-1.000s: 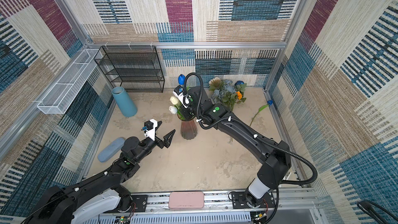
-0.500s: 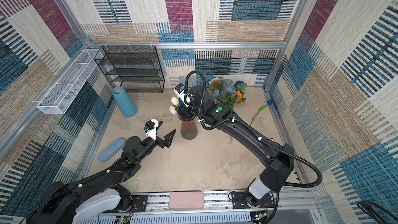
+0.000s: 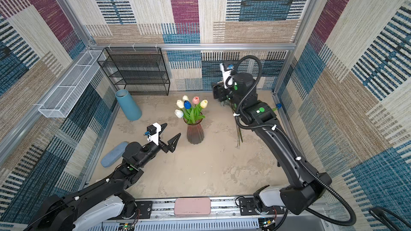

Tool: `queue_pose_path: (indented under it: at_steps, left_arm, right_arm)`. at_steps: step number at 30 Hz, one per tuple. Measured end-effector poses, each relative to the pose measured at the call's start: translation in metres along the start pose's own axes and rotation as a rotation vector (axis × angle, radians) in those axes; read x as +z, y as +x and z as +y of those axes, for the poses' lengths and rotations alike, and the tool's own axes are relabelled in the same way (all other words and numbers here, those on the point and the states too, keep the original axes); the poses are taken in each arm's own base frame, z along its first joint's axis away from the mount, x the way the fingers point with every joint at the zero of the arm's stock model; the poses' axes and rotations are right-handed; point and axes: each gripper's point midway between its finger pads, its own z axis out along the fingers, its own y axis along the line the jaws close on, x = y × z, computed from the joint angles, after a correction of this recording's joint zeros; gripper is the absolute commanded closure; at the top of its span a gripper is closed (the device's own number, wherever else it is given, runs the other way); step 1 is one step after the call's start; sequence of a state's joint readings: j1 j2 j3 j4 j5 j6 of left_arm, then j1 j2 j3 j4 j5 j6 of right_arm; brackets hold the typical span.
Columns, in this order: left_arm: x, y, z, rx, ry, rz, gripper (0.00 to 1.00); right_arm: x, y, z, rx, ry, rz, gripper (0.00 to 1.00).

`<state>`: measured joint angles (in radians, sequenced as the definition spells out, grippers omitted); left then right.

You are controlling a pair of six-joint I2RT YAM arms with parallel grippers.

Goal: Arrange flowers in a vase
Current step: Place the flower in the vase, then pick up the flower from the top-right of the table.

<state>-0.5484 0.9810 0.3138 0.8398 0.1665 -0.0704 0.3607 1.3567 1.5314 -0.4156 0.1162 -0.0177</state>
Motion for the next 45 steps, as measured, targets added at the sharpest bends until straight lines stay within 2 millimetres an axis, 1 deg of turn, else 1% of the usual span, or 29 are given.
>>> queue_pose_path:
  at_steps: [2,4,6,7,10,12,13,15,17,19,21,24,28,31,32,35,37,38,42,45]
  left_arm:
    - [-0.001,-0.003,-0.005,0.012,0.025,-0.007,0.01]
    - [-0.003,0.001,-0.005,0.017,0.026,0.002,0.01]
    - [-0.006,0.01,-0.005,0.013,0.025,0.024,0.01]
    - [-0.007,0.015,-0.005,0.012,0.024,0.035,0.01]
    - [-0.008,0.022,-0.005,0.01,0.023,0.051,0.01]
    - [-0.007,0.026,-0.004,0.008,0.022,0.062,0.01]
    - [-0.006,0.029,-0.004,0.006,0.022,0.07,0.01]
    - [-0.004,0.033,-0.003,0.004,0.022,0.078,0.01]
    - [-0.004,0.035,-0.003,0.001,0.023,0.083,0.01]
    - [-0.003,0.033,-0.004,-0.001,0.024,0.075,0.01]
    - [-0.004,0.029,-0.004,0.002,0.025,0.059,0.01]
    - [-0.006,0.028,-0.004,0.003,0.022,0.052,0.01]
    - [-0.006,0.029,-0.004,0.003,0.022,0.054,0.01]
    - [-0.004,0.03,-0.003,0.002,0.021,0.062,0.01]
    - [-0.003,0.03,-0.003,0.002,0.021,0.062,0.01]
    - [0.001,0.028,-0.003,0.002,0.021,0.061,0.02]
    - [0.002,0.026,-0.003,0.003,0.022,0.058,0.02]
    - [0.003,0.025,-0.002,0.003,0.022,0.058,0.02]
    - [0.004,0.025,-0.002,0.007,0.022,0.057,0.02]
    - [0.003,0.024,-0.002,0.007,0.021,0.055,0.02]
  right_arm:
    - [0.012,0.036,-0.059,0.082,0.125,0.075,0.36]
    - [0.017,0.079,-0.12,0.186,0.24,0.15,0.41]
    - [0.019,0.12,-0.168,0.277,0.333,0.218,0.46]
    - [0.022,0.142,-0.185,0.308,0.366,0.26,0.48]
    - [0.028,0.203,-0.227,0.41,0.433,0.381,0.52]
    - [0.032,0.233,-0.251,0.465,0.48,0.433,0.55]
    - [0.035,0.247,-0.261,0.491,0.502,0.459,0.58]
    - [0.047,0.264,-0.27,0.511,0.513,0.5,0.6]
    - [0.06,0.276,-0.276,0.522,0.515,0.517,0.6]
    - [0.072,0.288,-0.281,0.536,0.513,0.544,0.59]
    - [0.083,0.306,-0.286,0.549,0.516,0.576,0.58]
    - [0.085,0.333,-0.282,0.572,0.504,0.64,0.59]
    - [0.089,0.354,-0.277,0.587,0.485,0.682,0.6]
    - [0.09,0.372,-0.271,0.602,0.467,0.715,0.64]
    - [0.092,0.373,-0.272,0.6,0.467,0.712,0.66]
    - [0.098,0.374,-0.275,0.595,0.466,0.694,0.76]
    - [0.101,0.373,-0.277,0.589,0.464,0.682,0.87]
    - [0.102,0.374,-0.277,0.589,0.464,0.679,0.91]
    - [0.1,0.374,-0.277,0.589,0.467,0.665,0.96]
    - [0.094,0.372,-0.273,0.589,0.466,0.669,1.0]
